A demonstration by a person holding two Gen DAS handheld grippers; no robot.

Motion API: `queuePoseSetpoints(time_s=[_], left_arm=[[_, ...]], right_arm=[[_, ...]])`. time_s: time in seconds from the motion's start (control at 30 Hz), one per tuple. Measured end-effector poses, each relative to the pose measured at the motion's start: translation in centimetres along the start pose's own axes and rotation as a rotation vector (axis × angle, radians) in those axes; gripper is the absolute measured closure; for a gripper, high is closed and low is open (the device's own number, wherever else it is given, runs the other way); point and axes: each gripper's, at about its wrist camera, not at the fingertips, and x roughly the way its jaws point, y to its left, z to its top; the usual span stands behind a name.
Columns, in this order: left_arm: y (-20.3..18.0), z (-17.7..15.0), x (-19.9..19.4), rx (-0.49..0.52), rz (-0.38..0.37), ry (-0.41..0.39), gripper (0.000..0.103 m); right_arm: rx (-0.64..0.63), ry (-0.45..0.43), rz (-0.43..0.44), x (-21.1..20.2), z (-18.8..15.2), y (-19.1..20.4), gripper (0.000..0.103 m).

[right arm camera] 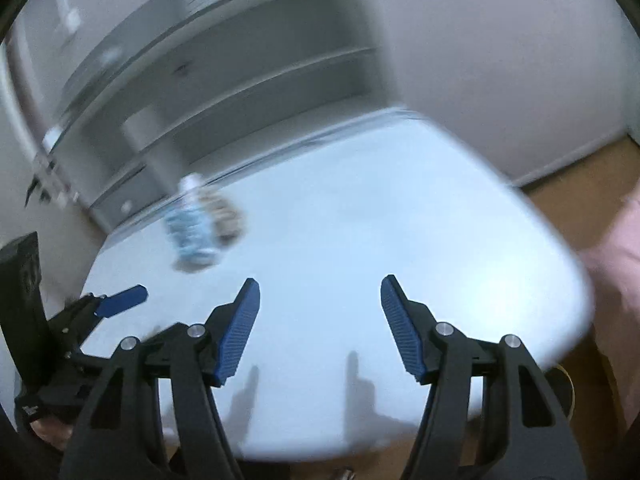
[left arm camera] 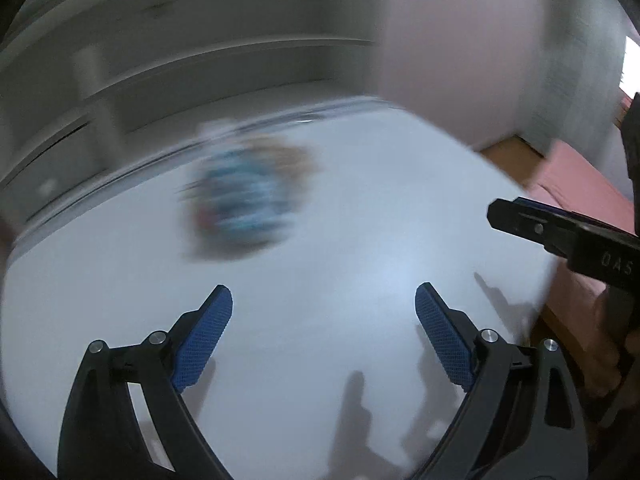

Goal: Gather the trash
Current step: 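Grasp the blue-trimmed white cloth with the right tool while the left tool grasps the pink-yellow box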

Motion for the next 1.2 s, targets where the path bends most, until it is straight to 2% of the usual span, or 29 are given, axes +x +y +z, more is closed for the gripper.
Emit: queuePoseSetpoints(time_s=[0.1,0.27,0.47,0.53,0.57,0.6,0.67,0.7,0.9,1.03,1.2], left_arm=[[6.4,-1.3,-1.4,-0.102,0.065,-0.002,0.013],[13.4,-4.3,-3.4,-0.199,0.134,0.010,0.013],[18.5,-7.3,-5.0,-0.277,0.198,0.019,0.013],[19.3,-7.8,-5.3,-0.294,0.213,0.025,0.013],[19.6,-7.9,-5.2,-0.299,0.216,0.027,0.013],[19.7,-7.9,-5.1,-0.300,0.216,0.029,0.013],[19.7,-7.8,-5.3,-0.294,0.215,0.029,0.013],[19.5,-7.4,-5.0,-0.287,0.210,0.025,0.013],[15.8,-3.7,-1.8,-0.180,0.155,0.002,0.013],[11.8,-0.3,0.8,-0.034,0.104,-0.014,0.013],[8.4,3.2,4.8,0.136,0.052,-0.045,0.013]], right_arm=[[-0.087,0.046,0.050,4.2,1.3,5.4,0.042],[-0.172,0.087,0.050,9.6,2.7,10.9,0.042],[-0.218,0.106,0.012,12.9,3.1,13.1,0.042],[-0.222,0.105,-0.005,13.4,3.2,13.3,0.048],[-0.224,0.102,-0.012,13.6,3.2,13.4,0.056],[-0.225,0.102,-0.011,13.8,3.3,13.5,0.067],[-0.214,0.101,0.002,13.5,3.3,13.2,0.079],[-0.208,0.096,0.007,13.1,3.3,13.0,0.082],[-0.177,0.062,0.084,9.3,3.2,11.8,0.083],[-0.144,0.061,0.112,6.6,2.7,9.8,0.083],[-0.112,0.075,0.092,4.3,0.9,6.7,0.083]])
